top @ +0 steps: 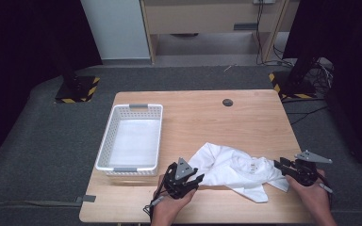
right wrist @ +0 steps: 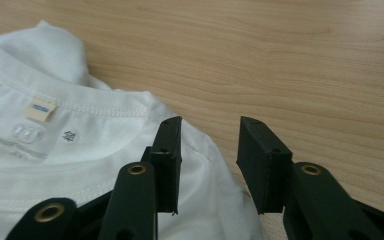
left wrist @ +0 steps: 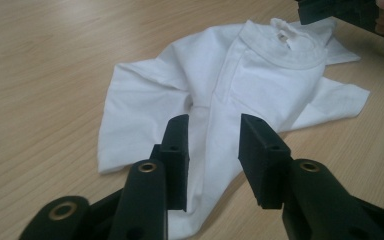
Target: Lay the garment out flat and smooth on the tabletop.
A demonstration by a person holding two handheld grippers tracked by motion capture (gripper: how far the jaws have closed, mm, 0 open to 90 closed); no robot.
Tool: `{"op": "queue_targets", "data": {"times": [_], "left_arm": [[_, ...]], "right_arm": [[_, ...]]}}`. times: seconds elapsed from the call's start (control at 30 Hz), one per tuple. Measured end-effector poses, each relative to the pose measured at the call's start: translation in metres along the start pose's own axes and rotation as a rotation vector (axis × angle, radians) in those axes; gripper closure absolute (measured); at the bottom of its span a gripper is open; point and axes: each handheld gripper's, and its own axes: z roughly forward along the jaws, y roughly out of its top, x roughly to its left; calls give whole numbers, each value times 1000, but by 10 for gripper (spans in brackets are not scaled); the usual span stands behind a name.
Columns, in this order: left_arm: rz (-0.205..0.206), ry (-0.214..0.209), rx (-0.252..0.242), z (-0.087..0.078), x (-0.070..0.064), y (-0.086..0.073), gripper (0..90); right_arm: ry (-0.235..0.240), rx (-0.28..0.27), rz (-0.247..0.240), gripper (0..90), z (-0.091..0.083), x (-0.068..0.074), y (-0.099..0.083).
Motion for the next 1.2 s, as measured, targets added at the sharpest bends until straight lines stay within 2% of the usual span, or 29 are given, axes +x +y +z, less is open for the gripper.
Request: {"op": "queue_targets", "data": {"times": [0.17, 0.3, 0.47, 0.53, 0.6, 0.7, 0.77, 0.9, 1.03, 1.13, 1.2], "left_arm": [[13, -37, -5, 12, -6, 5, 565], [43, -72, 21, 27, -11, 6, 523], [72, -78, 84, 51, -11, -1, 486], [80, -75, 111, 59, -11, -4, 485], [83, -71, 130, 65, -10, -6, 490], [89, -77, 162, 70, -11, -9, 525], [102, -81, 184, 71, -12, -11, 561], [117, -86, 208, 73, -14, -13, 648], [115, -98, 218, 74, -14, -13, 765], [106, -109, 212, 73, -13, -11, 855], [100, -111, 202, 71, -11, -9, 883]], "right_arm": [[23, -46, 2, 511, -8, 0, -1], [31, -57, -15, 442, -9, 2, -4], [47, -22, -59, 408, -4, 8, -10], [37, -6, -83, 401, -3, 12, -12], [24, -8, -80, 407, -6, 13, -12], [1, -7, -50, 495, -16, 10, -11], [-1, 13, -46, 578, -24, 10, -13], [11, 68, -90, 691, -37, 19, -17], [34, 121, -168, 688, -44, 34, -25], [30, 149, -204, 656, -42, 42, -29], [35, 158, -224, 660, -37, 46, -30]]}}
